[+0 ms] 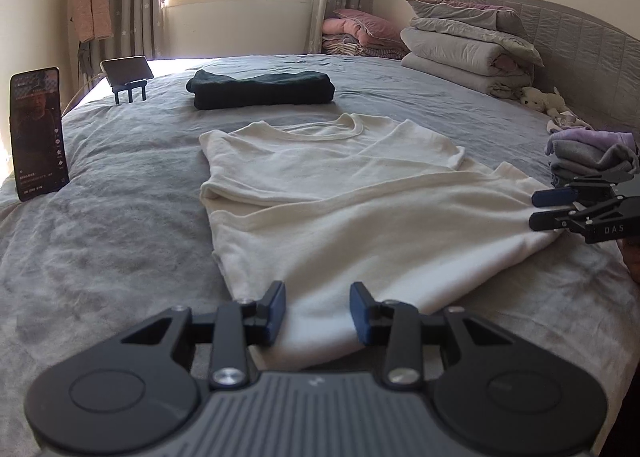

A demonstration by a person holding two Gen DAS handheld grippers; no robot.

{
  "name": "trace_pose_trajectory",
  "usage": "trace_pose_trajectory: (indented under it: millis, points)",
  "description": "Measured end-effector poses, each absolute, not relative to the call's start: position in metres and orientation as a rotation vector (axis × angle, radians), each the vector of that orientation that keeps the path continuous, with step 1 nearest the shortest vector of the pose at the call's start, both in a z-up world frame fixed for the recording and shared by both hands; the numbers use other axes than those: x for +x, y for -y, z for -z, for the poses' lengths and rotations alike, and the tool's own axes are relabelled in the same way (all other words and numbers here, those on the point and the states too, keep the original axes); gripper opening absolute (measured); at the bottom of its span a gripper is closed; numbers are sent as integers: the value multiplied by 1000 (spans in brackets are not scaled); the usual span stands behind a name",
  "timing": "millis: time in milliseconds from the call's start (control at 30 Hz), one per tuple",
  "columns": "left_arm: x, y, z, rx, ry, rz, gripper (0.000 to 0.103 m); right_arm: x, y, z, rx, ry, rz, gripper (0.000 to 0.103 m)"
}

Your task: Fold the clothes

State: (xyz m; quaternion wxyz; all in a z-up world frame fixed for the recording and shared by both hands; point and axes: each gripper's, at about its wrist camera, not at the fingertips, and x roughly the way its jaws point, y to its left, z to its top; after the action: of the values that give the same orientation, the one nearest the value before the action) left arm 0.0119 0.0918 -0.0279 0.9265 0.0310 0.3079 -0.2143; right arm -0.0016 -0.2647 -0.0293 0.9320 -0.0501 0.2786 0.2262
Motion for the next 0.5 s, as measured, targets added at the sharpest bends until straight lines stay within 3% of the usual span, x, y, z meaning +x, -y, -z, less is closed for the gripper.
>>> trace_pose_trajectory:
  millis: [367, 500]
  points:
    - [32, -99, 22, -5, -584, 324, 38, 14, 269, 20, -75, -531, -379, 58]
    - [47, -103, 25, -38, -593, 240, 34, 29, 273, 25, -74, -529, -309, 58]
